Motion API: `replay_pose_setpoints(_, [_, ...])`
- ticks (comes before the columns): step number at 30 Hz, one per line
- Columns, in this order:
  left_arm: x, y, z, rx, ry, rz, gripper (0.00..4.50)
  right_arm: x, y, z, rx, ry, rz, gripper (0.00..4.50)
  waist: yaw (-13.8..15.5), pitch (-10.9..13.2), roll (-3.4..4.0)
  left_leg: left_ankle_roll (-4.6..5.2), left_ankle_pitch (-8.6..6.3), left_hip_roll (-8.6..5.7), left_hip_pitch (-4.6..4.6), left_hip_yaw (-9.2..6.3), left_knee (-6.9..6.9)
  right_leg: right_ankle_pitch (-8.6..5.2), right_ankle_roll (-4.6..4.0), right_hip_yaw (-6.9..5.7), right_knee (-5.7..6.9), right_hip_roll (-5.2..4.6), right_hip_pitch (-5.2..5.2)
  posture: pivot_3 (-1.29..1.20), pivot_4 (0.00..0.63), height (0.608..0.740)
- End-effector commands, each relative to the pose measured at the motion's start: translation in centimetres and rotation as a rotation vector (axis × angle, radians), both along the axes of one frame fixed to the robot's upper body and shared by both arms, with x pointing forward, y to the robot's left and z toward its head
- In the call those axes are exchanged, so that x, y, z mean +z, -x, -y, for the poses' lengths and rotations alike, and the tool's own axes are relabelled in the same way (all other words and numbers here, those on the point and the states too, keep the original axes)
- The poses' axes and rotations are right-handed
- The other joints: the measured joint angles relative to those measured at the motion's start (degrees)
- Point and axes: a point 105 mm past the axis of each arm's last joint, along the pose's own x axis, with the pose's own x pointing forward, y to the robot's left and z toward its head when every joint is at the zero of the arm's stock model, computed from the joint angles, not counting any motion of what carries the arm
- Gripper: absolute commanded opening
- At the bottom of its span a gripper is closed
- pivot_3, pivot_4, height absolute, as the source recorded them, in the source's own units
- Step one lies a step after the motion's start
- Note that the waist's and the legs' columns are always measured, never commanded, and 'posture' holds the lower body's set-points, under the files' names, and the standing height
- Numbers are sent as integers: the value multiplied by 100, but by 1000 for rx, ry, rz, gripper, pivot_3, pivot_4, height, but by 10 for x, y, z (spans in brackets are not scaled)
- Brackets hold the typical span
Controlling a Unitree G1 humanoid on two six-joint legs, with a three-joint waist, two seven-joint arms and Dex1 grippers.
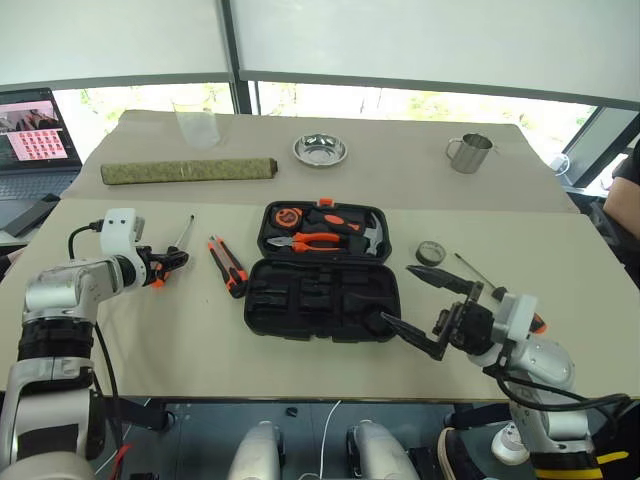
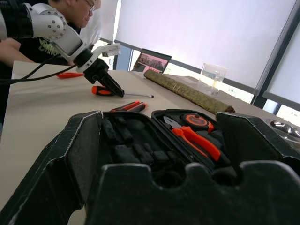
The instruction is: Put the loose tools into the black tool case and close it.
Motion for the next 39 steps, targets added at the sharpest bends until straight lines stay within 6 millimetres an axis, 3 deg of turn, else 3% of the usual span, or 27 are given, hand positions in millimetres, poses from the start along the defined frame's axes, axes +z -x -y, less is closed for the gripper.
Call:
replay_pose_setpoints(1, [-6,7,2,-42,-18,-66,2592,8,3,8,-34,-9,63,4500,0,0,0,0,0,0,0,0,0,0,0,1,0,0,0,0,150,740])
replay_pose_setpoints(6, [5,21,-7,-87,-29,-54,902,5,5,11,-51,-4,67,4500,-10,0,0,0,0,1,0,0,0,0,0,2,0,-1,-1,0,150,740])
replay_pose_setpoints(8, [18,23,-8,-143,-42,20,846,5,6,14,-62,-1,68,4500,-31,0,1,-1,-1,3,0,1,0,0,0,3,0,0,-4,0,150,740])
replay_pose_setpoints(10, [44,21,-5,-242,-82,168,846,6,8,17,-70,7,67,4500,-12,1,1,-1,-1,6,0,2,-2,-1,-2,3,1,1,-7,0,150,740])
replay_pose_setpoints(12, [73,24,30,-527,-174,346,846,9,14,26,-74,34,77,4500,26,5,-4,-1,-1,6,-2,2,-1,-1,-3,1,1,0,-8,0,150,740])
replay_pose_setpoints(16, [87,28,87,-887,-299,503,846,10,20,45,-101,90,45,4500,182,6,-3,-4,1,0,-6,7,6,-1,-3,1,-12,-16,3,0,150,740])
replay_pose_setpoints(20, [71,22,157,-1234,-449,503,846,5,21,61,-138,146,-3,4500,298,4,-1,-3,1,-9,-3,15,11,2,5,3,-29,-12,22,0,150,740])
replay_pose_setpoints(25, [38,2,210,-1361,-544,359,846,9,24,61,-144,150,-9,4500,197,4,-1,-1,1,-6,-6,15,13,3,11,15,-33,4,21,0,150,740])
replay_pose_setpoints(30, [25,-4,220,-1401,-626,300,846,12,33,54,-130,142,-17,4500,-7,5,0,1,0,0,-27,6,12,3,12,26,-18,15,-8,0,150,740])
replay_pose_setpoints(39, [14,-6,220,-1436,-702,291,846,12,39,48,-151,123,-27,4500,25,4,3,1,0,-7,-24,3,13,-2,21,22,-15,7,-1,0,150,740])
